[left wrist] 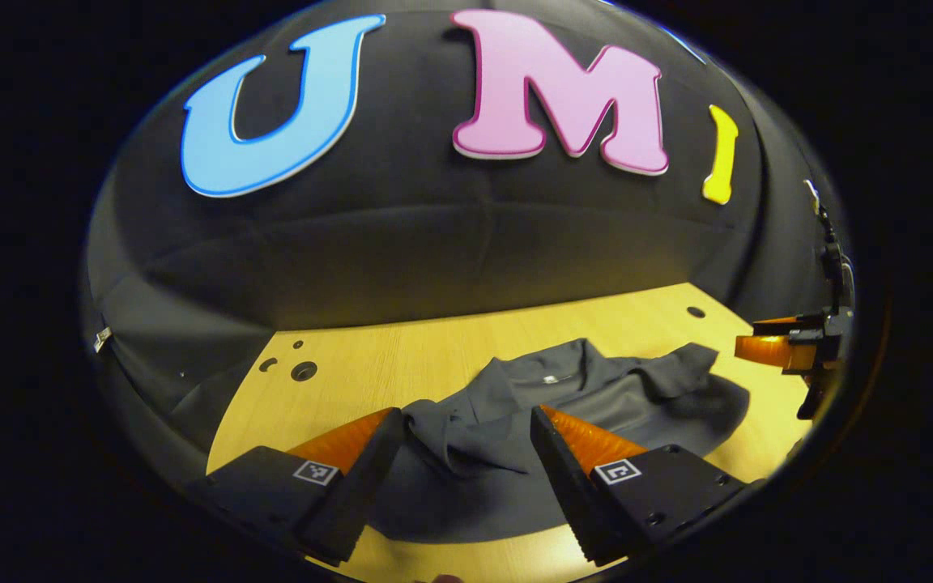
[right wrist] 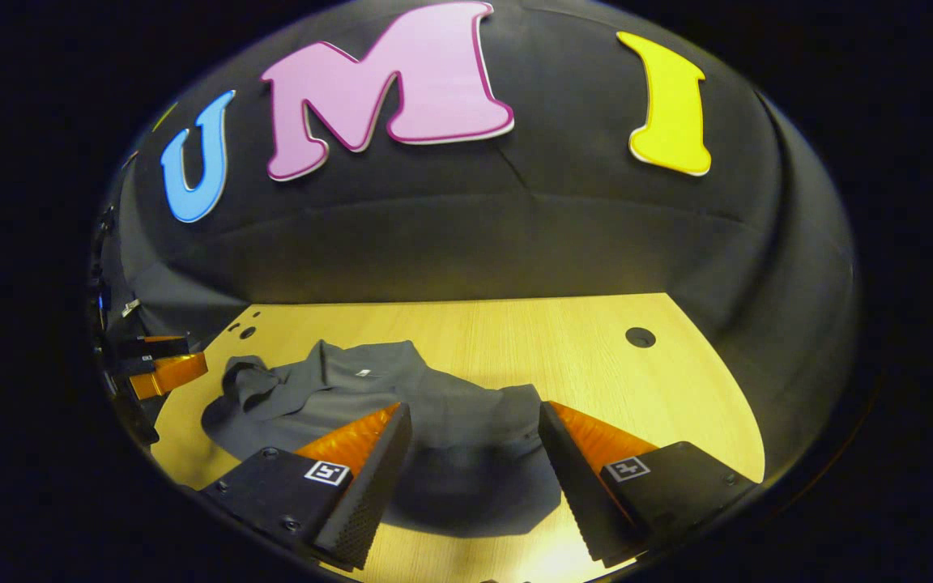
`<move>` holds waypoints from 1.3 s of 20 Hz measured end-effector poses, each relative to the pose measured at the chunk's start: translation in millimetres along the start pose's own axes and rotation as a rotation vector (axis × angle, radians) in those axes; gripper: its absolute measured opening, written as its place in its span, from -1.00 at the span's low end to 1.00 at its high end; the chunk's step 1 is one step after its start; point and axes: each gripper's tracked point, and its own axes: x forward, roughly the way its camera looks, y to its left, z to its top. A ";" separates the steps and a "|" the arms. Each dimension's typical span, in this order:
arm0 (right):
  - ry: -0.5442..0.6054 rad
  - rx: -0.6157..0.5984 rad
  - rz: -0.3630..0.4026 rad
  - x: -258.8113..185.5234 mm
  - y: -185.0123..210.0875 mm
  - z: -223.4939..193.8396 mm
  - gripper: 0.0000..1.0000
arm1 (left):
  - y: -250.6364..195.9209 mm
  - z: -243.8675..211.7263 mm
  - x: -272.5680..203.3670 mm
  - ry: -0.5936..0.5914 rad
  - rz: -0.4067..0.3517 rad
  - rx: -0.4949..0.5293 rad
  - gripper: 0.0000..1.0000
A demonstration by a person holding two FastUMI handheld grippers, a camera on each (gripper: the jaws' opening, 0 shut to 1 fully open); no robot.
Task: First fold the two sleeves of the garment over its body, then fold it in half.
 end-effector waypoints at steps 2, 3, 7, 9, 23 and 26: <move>-0.029 0.001 0.016 -28.0 8.6 4.1 0.96 | -5.8 6.8 -33.4 -0.039 -0.017 -0.018 0.97; -0.042 -0.002 0.020 -42.1 11.5 4.3 0.95 | -7.6 8.3 -47.9 -0.055 -0.020 -0.023 0.98; -0.076 -0.003 0.021 -93.1 17.1 -0.2 0.96 | -12.3 2.3 -104.0 -0.086 -0.022 -0.027 0.96; -0.087 0.000 0.023 -113.5 20.1 -2.8 0.96 | -17.3 -4.9 -128.1 -0.086 -0.031 -0.031 0.96; -0.071 0.046 0.019 -188.2 21.3 -52.7 0.97 | -41.5 -64.4 -204.2 -0.033 -0.041 -0.098 0.96; -0.059 0.024 0.037 -188.1 19.8 -57.2 0.97 | -43.5 -67.7 -202.1 -0.025 -0.022 -0.092 0.94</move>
